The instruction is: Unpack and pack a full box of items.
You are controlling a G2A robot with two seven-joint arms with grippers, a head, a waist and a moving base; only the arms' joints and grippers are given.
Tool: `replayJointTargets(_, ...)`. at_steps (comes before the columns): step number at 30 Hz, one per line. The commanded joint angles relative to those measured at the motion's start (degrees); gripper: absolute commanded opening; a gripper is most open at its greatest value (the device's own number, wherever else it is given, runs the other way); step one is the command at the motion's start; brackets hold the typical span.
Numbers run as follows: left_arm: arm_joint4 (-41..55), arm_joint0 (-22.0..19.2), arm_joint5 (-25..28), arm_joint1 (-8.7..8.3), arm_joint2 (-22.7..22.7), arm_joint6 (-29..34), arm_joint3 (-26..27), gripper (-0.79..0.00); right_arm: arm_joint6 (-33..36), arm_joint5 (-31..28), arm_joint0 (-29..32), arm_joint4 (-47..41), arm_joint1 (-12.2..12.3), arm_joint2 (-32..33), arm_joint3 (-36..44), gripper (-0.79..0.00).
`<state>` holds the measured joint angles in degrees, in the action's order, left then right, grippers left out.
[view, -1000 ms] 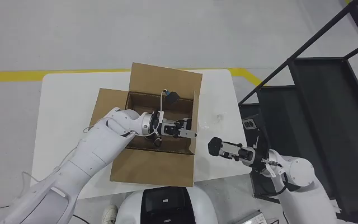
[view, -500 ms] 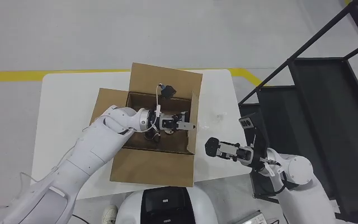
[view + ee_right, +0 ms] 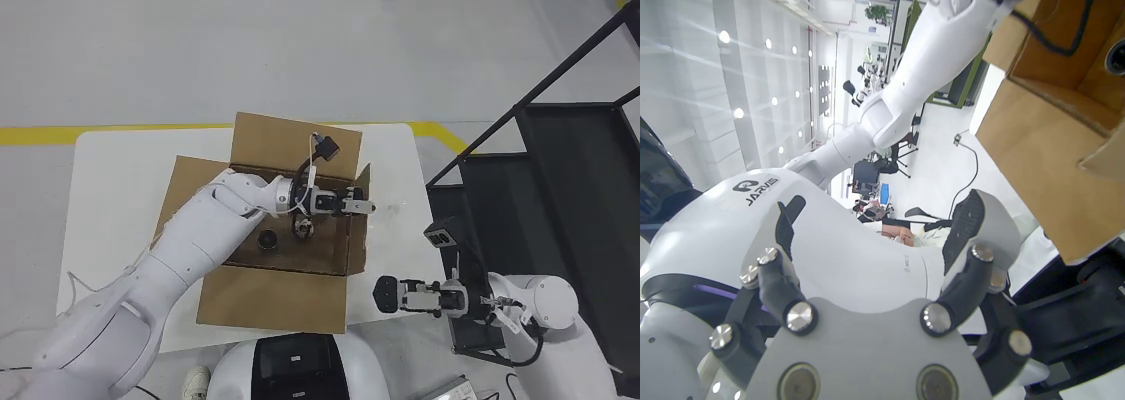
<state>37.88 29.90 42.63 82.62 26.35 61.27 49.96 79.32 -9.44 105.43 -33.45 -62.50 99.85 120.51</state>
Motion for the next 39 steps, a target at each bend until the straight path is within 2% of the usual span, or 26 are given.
replayJointTargets(1, 0.67, -0.75, 0.05, 1.65, -1.07, 0.11, -2.81, 0.0, 1.1, 0.79, -0.39, 0.56, 0.16, -0.6, -0.04, 0.0)
replayJointTargets(5, 0.52, -2.34, -1.26, 5.62, -3.76, 0.7, -8.43, 0.0, 2.6, 2.3, -1.77, 1.89, 0.49, -2.75, -0.3, 0.0)
replayJointTargets(9, -1.11, -3.5, -1.68, 8.74, -5.4, 0.41, -13.44, 0.0, 3.35, 3.47, -3.03, 3.0, 0.78, -4.36, -0.67, 0.0)
replayJointTargets(11, -1.22, -3.82, -1.17, 9.76, -5.49, 0.85, -15.88, 0.0, 3.85, 4.07, -3.51, 3.48, 0.94, -5.02, -0.78, 0.0)
replayJointTargets(14, -0.76, -4.06, -0.43, 10.51, -4.87, 0.81, -18.24, 0.0, 4.62, 4.69, -4.15, 4.02, 1.17, -6.02, -1.05, 0.0)
replayJointTargets(18, -1.2, -3.92, 1.15, 9.89, -3.65, -0.77, -18.81, 0.0, 4.83, 4.93, -5.13, 4.64, 1.38, -7.52, -1.62, 0.0)
replayJointTargets(22, -1.88, -2.89, 2.83, 7.69, -1.85, -2.45, -16.26, 0.0, 4.54, 5.2, -6.69, 5.44, 1.51, -10.03, -1.82, 0.0)
replayJointTargets(28, -2.69, 0.06, 3.45, 3.1, 1.56, -3.06, -8.47, 0.0, 3.61, 3.24, -8.69, 3.87, 1.59, -12.54, -0.95, 0.0)
replayJointTargets(34, -5.73, 5.42, 5.45, -3.04, 7.05, -5.07, 2.15, 0.0, 3.13, 1.62, -8.05, 1.4, 1.9, -11.32, -0.58, 0.0)
replayJointTargets(37, -7.69, 9.62, 7.27, -6.88, 12.03, -6.89, 7.68, 0.0, 3.3, 1.48, -8.24, 0.96, 2.03, -12.03, 0.31, 0.0)
replayJointTargets(39, -8.66, 12.18, 7.94, -8.82, 14.92, -7.56, 10.83, 0.0, 3.06, 1.99, -8.88, 2.15, 2.08, -13.29, 1.16, 0.0)
